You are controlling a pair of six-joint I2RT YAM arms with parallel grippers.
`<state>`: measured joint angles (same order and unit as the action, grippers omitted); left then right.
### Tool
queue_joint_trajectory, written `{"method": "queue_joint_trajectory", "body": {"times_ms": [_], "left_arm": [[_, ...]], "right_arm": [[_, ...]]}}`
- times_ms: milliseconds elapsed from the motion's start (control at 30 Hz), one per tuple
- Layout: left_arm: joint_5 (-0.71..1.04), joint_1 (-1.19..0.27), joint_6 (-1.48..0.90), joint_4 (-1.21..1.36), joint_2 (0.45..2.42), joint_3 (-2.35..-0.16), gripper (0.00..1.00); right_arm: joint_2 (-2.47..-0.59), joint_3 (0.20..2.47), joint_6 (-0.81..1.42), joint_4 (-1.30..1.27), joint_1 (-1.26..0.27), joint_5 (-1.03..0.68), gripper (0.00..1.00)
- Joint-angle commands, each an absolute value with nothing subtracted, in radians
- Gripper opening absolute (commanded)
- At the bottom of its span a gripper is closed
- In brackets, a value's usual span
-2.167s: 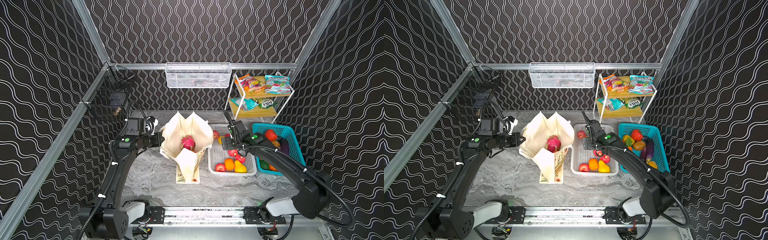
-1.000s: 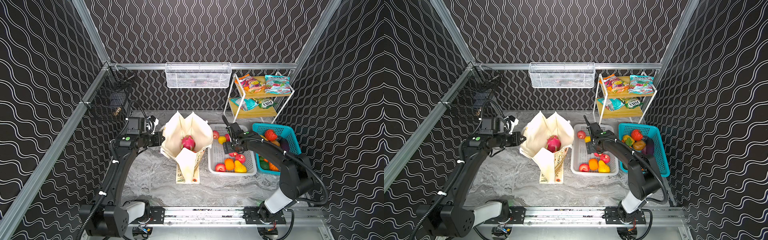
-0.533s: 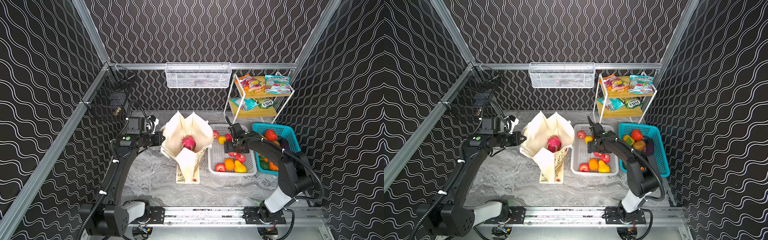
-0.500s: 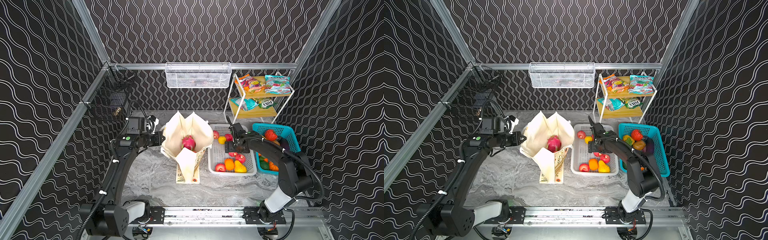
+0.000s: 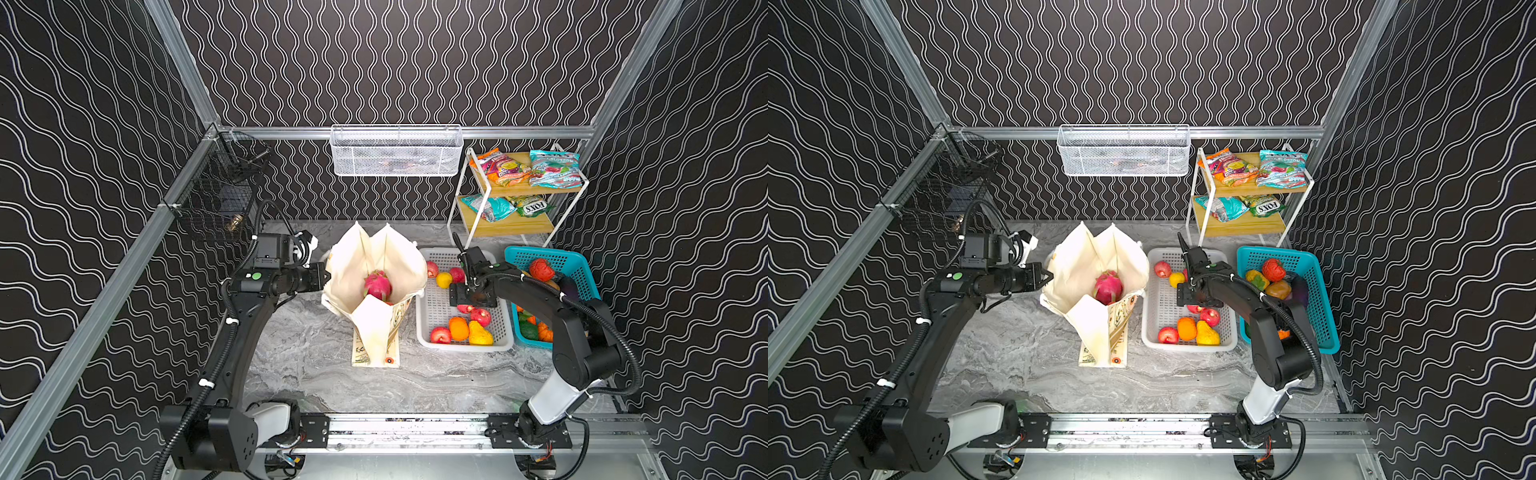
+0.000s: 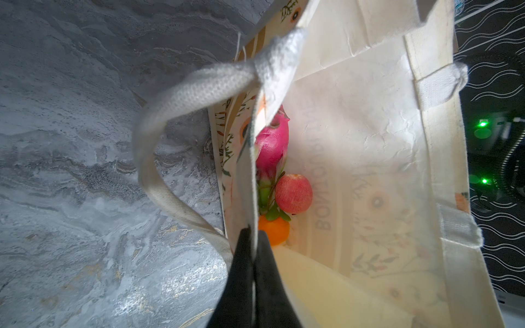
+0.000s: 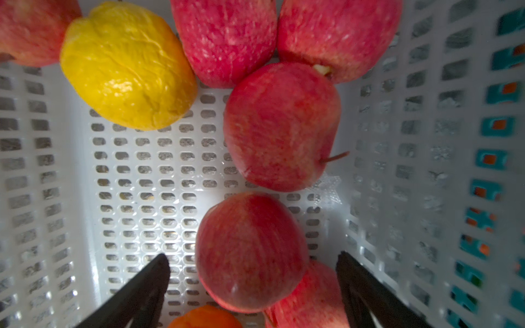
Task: Place the food into the grocery bag and tie it
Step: 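Lower the right gripper onto the red apple nearest the robot and close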
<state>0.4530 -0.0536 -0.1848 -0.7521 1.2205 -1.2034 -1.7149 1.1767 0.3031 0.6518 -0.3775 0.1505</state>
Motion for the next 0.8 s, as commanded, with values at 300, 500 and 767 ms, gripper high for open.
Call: {"method": "queue_joint_trajectory", "body": {"times_ms": [300, 500, 767], "left_arm": [[0.471, -0.054, -0.186, -0.734, 1.22, -1.198, 0.0], [0.471, -0.054, -0.186, -0.732, 1.217, -1.195, 0.0], [0.468, -0.054, -0.183, -0.736, 1.212, -1.192, 0.0]], "right_arm": [[-1.772, 1.203, 0.311, 0.641, -0.378, 0.15, 0.89], [-1.788, 1.206, 0.313, 0.644, -0.379, 0.176, 0.85], [-1.804, 1.213, 0.31, 0.641, -0.378, 0.214, 0.76]]}}
